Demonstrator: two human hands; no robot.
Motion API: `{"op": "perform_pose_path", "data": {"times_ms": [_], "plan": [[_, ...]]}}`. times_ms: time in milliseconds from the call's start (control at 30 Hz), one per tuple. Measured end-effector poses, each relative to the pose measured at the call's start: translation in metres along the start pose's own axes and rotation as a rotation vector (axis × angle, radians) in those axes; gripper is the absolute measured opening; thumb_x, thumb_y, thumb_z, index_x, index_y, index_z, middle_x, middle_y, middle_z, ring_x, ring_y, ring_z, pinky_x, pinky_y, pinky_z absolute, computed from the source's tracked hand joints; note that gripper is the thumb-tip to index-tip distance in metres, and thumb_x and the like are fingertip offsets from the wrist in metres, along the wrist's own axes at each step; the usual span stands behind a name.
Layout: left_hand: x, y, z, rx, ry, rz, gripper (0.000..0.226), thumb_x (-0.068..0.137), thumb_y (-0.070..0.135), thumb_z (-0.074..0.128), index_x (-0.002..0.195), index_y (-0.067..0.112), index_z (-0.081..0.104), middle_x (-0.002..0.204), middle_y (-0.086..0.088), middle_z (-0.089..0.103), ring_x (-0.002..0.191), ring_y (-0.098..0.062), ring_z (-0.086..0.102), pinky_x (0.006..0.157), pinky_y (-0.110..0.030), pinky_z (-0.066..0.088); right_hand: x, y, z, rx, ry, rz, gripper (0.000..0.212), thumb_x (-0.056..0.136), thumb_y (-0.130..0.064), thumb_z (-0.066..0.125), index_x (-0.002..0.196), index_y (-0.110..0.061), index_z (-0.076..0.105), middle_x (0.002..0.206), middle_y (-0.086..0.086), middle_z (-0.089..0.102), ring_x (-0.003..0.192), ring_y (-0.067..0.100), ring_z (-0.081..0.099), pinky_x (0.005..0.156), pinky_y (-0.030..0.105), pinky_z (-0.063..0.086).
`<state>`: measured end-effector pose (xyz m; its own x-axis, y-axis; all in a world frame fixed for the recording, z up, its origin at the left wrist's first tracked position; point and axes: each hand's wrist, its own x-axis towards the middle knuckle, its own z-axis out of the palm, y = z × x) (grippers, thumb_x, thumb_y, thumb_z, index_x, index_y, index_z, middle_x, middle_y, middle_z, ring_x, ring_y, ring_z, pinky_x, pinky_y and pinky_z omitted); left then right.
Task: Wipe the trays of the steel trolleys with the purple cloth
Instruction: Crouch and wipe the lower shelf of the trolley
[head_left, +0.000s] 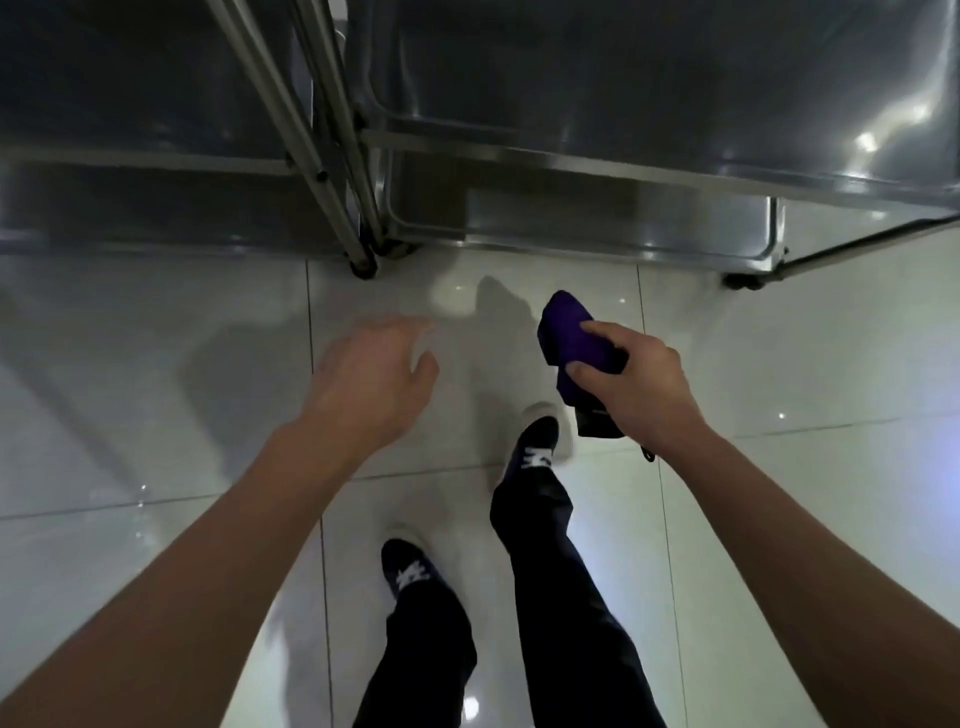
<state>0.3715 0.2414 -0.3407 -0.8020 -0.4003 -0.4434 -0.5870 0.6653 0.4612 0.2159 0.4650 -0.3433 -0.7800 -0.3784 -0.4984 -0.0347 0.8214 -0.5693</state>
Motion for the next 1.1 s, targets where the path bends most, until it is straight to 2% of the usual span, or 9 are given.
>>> {"op": "perform_pose_path", "data": {"times_ms": [33, 100, 233, 467, 667, 833, 933, 1100], "plan": [[0.015, -0.007, 0.009, -0.007, 0.023, 0.011, 0.042, 0.099, 0.030, 0.052, 0.140, 0.023, 0.056, 0.138, -0.002, 0.059, 0.124, -0.026, 0.054, 0.104, -0.041, 0.044, 0.018, 0.004, 0.011, 0.007, 0.004, -0.012, 0.052, 0.082, -0.031, 0.076, 0.131, -0.035, 0.061, 0.104, -0.010, 0.067, 0.086, -0.002, 0.064, 0.072, 0.006, 0.050], [0.048, -0.024, 0.032, 0.000, 0.058, 0.019, 0.042, 0.099, 0.031, 0.052, 0.140, 0.022, 0.056, 0.136, -0.004, 0.059, 0.121, -0.027, 0.054, 0.100, -0.042, 0.046, 0.059, 0.016, 0.035, 0.005, 0.010, -0.049, 0.053, 0.082, -0.030, 0.075, 0.132, -0.034, 0.060, 0.108, -0.009, 0.067, 0.090, 0.004, 0.065, 0.077, 0.013, 0.052], [0.112, -0.054, 0.076, 0.028, 0.105, -0.018, 0.048, 0.100, 0.033, 0.051, 0.147, 0.022, 0.047, 0.148, -0.003, 0.050, 0.134, -0.026, 0.043, 0.107, -0.041, 0.038, 0.138, 0.037, 0.079, -0.021, 0.042, -0.137, 0.054, 0.083, -0.031, 0.074, 0.135, -0.032, 0.058, 0.114, -0.007, 0.068, 0.098, 0.008, 0.064, 0.087, 0.020, 0.052], [0.216, -0.083, 0.133, 0.062, 0.174, 0.030, 0.050, 0.099, 0.030, 0.053, 0.147, 0.021, 0.044, 0.146, -0.004, 0.050, 0.135, -0.024, 0.044, 0.109, -0.044, 0.039, 0.248, 0.059, 0.130, -0.016, 0.091, -0.245, 0.054, 0.087, -0.028, 0.073, 0.138, -0.030, 0.055, 0.123, -0.003, 0.066, 0.106, 0.013, 0.063, 0.095, 0.030, 0.054], [0.295, -0.102, 0.162, 0.131, 0.239, 0.109, 0.051, 0.096, 0.029, 0.054, 0.145, 0.019, 0.047, 0.145, -0.004, 0.051, 0.135, -0.025, 0.043, 0.109, -0.049, 0.039, 0.320, 0.072, 0.149, -0.039, 0.142, -0.361, 0.054, 0.088, -0.027, 0.073, 0.138, -0.030, 0.055, 0.125, -0.006, 0.065, 0.104, 0.009, 0.061, 0.090, 0.021, 0.051], [0.338, -0.121, 0.173, 0.199, 0.286, 0.150, 0.044, 0.094, 0.026, 0.055, 0.138, 0.019, 0.054, 0.137, -0.005, 0.055, 0.129, -0.028, 0.047, 0.106, -0.050, 0.042, 0.364, 0.077, 0.170, -0.098, 0.284, -0.504, 0.052, 0.089, -0.024, 0.071, 0.138, -0.024, 0.056, 0.135, 0.002, 0.060, 0.119, 0.021, 0.057, 0.102, 0.039, 0.048], [0.353, -0.130, 0.180, 0.261, 0.311, 0.154, 0.041, 0.093, 0.026, 0.053, 0.132, 0.021, 0.059, 0.132, -0.005, 0.058, 0.124, -0.029, 0.049, 0.104, -0.049, 0.043, 0.387, 0.075, 0.186, -0.156, 0.329, -0.521, 0.050, 0.091, -0.030, 0.069, 0.139, -0.021, 0.055, 0.139, 0.003, 0.058, 0.123, 0.025, 0.056, 0.103, 0.043, 0.046], [0.358, -0.141, 0.193, 0.303, 0.336, 0.095, 0.041, 0.092, 0.029, 0.051, 0.132, 0.024, 0.059, 0.127, -0.004, 0.056, 0.120, -0.028, 0.050, 0.097, -0.046, 0.047, 0.399, 0.082, 0.214, -0.291, 0.296, -0.490, 0.048, 0.103, -0.039, 0.048, 0.145, -0.018, 0.049, 0.157, 0.009, 0.037, 0.143, 0.030, 0.034, 0.112, 0.050, 0.034]]}}
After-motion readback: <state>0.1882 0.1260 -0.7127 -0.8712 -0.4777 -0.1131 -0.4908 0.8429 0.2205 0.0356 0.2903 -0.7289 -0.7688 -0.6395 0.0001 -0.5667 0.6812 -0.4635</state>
